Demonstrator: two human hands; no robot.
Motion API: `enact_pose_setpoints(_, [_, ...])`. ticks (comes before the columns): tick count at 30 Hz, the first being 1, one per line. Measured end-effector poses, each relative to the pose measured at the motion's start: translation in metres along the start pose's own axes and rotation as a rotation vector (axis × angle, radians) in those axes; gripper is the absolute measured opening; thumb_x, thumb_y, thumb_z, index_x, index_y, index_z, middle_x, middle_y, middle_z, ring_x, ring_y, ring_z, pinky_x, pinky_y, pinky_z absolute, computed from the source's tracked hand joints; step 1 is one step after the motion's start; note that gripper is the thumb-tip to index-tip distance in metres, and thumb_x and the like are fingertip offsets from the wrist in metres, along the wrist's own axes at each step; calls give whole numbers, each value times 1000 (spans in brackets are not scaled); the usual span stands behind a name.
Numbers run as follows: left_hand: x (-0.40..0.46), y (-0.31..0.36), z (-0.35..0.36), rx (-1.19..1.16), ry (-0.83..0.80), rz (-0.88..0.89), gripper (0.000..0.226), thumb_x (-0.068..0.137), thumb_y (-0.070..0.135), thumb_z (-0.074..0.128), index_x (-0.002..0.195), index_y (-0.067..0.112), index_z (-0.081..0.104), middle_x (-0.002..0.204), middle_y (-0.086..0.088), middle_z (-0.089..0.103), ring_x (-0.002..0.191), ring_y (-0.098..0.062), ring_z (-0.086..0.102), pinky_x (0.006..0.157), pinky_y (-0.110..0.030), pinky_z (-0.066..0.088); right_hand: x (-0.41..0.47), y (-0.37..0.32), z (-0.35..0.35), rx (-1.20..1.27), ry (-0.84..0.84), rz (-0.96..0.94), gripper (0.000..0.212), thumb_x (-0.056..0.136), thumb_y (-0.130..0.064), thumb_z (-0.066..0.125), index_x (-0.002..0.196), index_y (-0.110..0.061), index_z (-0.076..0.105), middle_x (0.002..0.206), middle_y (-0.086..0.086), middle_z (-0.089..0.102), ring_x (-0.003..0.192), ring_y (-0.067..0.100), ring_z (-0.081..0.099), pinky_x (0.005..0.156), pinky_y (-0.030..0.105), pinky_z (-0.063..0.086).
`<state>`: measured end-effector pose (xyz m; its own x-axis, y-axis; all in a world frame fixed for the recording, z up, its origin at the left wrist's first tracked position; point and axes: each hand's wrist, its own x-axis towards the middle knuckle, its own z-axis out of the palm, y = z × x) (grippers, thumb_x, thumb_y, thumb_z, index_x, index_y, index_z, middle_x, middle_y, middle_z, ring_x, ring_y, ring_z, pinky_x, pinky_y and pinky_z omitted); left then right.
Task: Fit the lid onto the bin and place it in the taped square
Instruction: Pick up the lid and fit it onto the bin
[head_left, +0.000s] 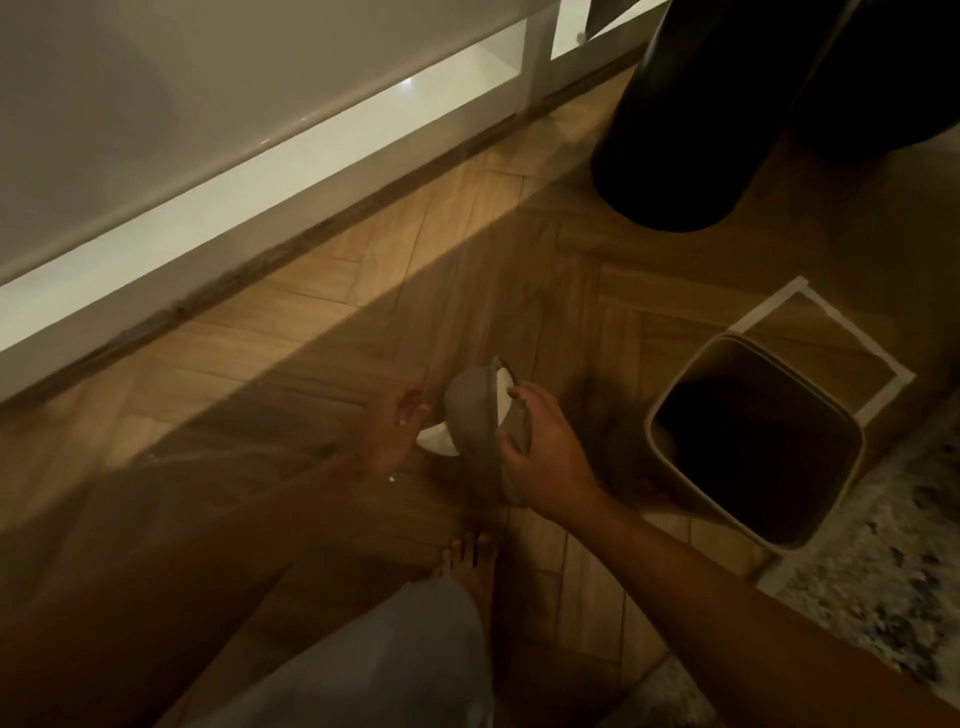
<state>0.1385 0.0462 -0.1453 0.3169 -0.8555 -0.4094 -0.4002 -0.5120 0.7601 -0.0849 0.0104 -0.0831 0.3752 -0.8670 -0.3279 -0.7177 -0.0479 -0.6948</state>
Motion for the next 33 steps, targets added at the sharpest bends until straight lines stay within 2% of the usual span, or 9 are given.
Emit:
enact_pose_setpoints(4, [3, -25, 4, 205, -60, 63, 48, 97, 25, 61, 143, 14, 53, 134, -2, 60, 111, -18, 59, 91, -27, 41, 12, 7, 27, 33, -24, 37, 67, 104, -31, 66, 162, -19, 36, 168, 1, 38, 150, 22, 47, 116, 34, 46])
enact_pose_setpoints(9, [8, -46, 9, 299, -119, 100, 42, 97, 27, 62, 136, 13, 59, 131, -11, 61, 103, -14, 56, 84, -22, 37, 19, 15, 52, 131, -49, 110, 86, 101, -41, 69, 169, -26, 18, 171, 1, 34, 152, 26, 45, 117, 47, 50])
enact_pose_setpoints(14, [11, -60, 4, 279, -181, 118, 27, 96, 14, 62, 122, 14, 69, 122, -5, 63, 108, -18, 61, 87, -26, 44, 20, 19, 66, 152, -47, 133, 68, 108, -39, 56, 167, -26, 24, 164, 1, 45, 145, 24, 52, 108, 34, 50])
enact_pose_setpoints(18, [12, -69, 3, 247, -181, 89, 20, 95, 6, 62, 113, 8, 70, 112, -2, 62, 99, -15, 60, 75, -16, 44, 19, 17, 66, 180, -52, 148, 56, 111, -39, 48, 163, -26, 32, 149, 2, 59, 127, 23, 63, 95, 33, 54])
enact_pose_setpoints(23, [12, -79, -3, 143, -169, -1, 12, 95, 10, 63, 104, 17, 67, 109, -11, 71, 98, -24, 69, 85, -49, 57, 22, 12, 64, 175, -49, 142, 55, 112, -43, 46, 162, -25, 37, 139, 1, 66, 113, 16, 67, 95, 45, 61])
enact_pose_setpoints(25, [10, -76, -6, 99, -141, -33, 15, 96, 11, 61, 110, 12, 67, 106, -13, 72, 95, -29, 69, 79, -41, 59, 23, 10, 62, 176, -50, 126, 50, 111, -42, 47, 158, -24, 43, 135, -1, 67, 115, 17, 68, 89, 41, 63])
enact_pose_setpoints(27, [11, -72, -8, 41, -101, -66, 18, 98, 12, 59, 115, 11, 66, 105, -9, 71, 92, -24, 68, 66, -22, 55, 24, 8, 59, 167, -52, 116, 46, 112, -38, 48, 154, -20, 48, 129, -3, 65, 113, 17, 68, 81, 30, 60])
enact_pose_setpoints(29, [11, -68, -11, -11, -52, -69, 22, 97, 12, 61, 118, 14, 66, 113, -2, 69, 100, -16, 66, 75, -21, 55, 25, 7, 56, 167, -62, 124, 44, 112, -36, 48, 153, -20, 50, 128, -4, 64, 113, 16, 66, 84, 31, 60])
enact_pose_setpoints(33, [7, -61, -19, -108, -73, -59, 46, 96, 20, 63, 141, 18, 52, 137, -6, 60, 124, -22, 59, 101, -46, 52, 24, 3, 46, 173, -60, 178, 46, 112, -35, 49, 155, -18, 49, 133, 0, 62, 113, 14, 59, 91, 34, 55])
